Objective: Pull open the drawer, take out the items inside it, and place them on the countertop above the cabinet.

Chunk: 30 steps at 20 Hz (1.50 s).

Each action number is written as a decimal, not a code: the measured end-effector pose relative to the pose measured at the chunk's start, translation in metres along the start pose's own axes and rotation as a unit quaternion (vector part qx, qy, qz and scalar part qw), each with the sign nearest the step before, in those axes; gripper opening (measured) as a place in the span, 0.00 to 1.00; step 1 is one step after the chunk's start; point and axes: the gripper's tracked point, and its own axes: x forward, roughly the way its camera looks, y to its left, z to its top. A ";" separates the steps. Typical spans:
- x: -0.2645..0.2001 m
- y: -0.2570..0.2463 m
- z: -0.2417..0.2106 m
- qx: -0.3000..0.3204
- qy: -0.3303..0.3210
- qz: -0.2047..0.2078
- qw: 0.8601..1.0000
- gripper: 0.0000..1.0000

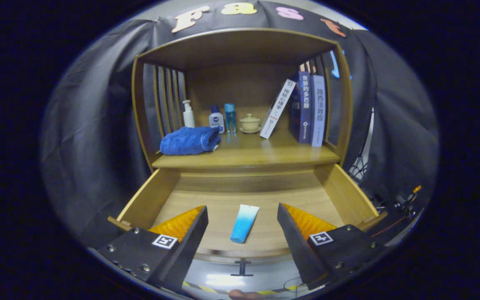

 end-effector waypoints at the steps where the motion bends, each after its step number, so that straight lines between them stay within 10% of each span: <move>1: 0.014 -0.002 -0.003 0.007 0.025 -0.004 1.000 1.00; 15: 0.118 -0.009 -0.091 0.088 0.317 -0.055 0.943 0.88; 18: 0.118 -0.002 -0.106 0.113 0.374 -0.031 0.920 0.61; 20: 0.118 -0.008 -0.105 0.108 0.359 -0.035 0.926 0.42; 30: 0.076 0.017 -0.042 0.067 0.225 0.026 0.972 0.42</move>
